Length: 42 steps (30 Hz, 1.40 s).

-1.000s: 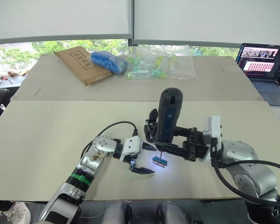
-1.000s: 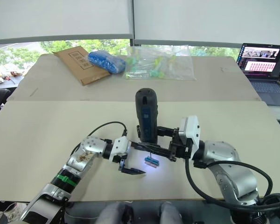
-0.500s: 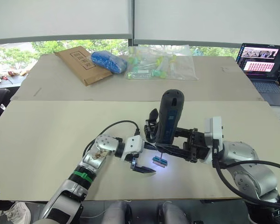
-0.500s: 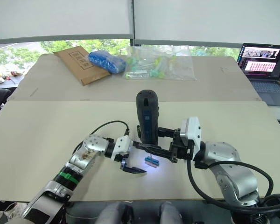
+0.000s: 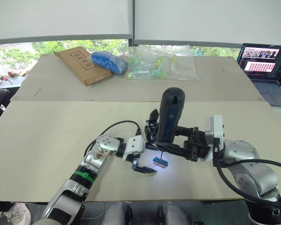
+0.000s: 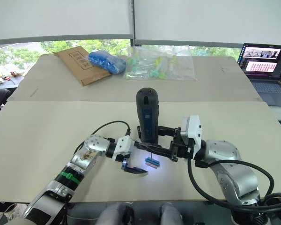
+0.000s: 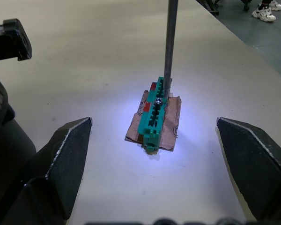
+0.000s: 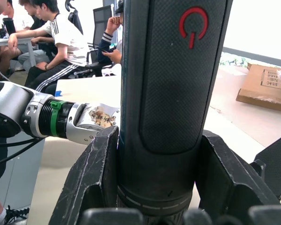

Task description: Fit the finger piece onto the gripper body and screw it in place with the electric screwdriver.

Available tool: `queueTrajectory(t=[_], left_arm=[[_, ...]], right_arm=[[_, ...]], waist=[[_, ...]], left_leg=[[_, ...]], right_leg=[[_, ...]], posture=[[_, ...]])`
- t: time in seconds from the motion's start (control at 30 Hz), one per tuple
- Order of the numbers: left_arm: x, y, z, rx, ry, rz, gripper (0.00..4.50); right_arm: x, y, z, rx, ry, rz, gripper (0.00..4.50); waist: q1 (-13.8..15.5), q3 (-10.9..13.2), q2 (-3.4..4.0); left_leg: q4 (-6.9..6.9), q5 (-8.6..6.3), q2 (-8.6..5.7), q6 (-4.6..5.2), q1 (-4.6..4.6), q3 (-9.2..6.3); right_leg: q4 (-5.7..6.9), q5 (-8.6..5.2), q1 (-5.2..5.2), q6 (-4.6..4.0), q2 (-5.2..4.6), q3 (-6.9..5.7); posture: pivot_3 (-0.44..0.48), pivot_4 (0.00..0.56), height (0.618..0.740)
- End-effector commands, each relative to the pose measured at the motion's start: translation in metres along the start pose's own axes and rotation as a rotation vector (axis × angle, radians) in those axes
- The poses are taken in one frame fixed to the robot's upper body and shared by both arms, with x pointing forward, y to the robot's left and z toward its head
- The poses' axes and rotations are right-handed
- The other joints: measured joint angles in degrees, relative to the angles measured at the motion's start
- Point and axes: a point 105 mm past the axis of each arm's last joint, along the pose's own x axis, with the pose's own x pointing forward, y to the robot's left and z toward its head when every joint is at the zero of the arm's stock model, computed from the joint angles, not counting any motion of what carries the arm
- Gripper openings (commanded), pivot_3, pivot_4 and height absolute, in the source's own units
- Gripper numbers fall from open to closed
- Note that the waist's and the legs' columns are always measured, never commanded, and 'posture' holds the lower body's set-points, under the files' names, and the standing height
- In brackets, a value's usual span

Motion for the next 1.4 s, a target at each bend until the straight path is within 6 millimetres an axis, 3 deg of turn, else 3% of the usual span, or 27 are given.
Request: queueTrajectory(t=[0.03, 1.4], left_arm=[[0.0011, 0.0033, 0.0079, 0.038, -0.014, 0.000, 4.50], [0.0036, 0.0073, 0.0118, 0.051, -0.024, 0.009, 4.50]], right_arm=[[0.0010, -0.0007, 0.0177, -0.074, -0.053, 0.008, 1.88], [0.0035, -0.0022, 0.0132, -0.069, -0.020, 0.018, 1.88]], waist=[[0.0, 0.0, 0.00], [0.0, 0.0, 0.00]], left_leg=[[0.00, 0.00, 0.00, 0.00, 0.00, 0.00], [0.01, 0.00, 0.00, 0.00, 0.00, 0.00]], right_leg=[[0.00, 0.00, 0.00, 0.00, 0.00, 0.00], [0.01, 0.00, 0.00, 0.00, 0.00, 0.00]], posture=[[0.000, 0.150, 0.740], [0.000, 0.150, 0.740]])
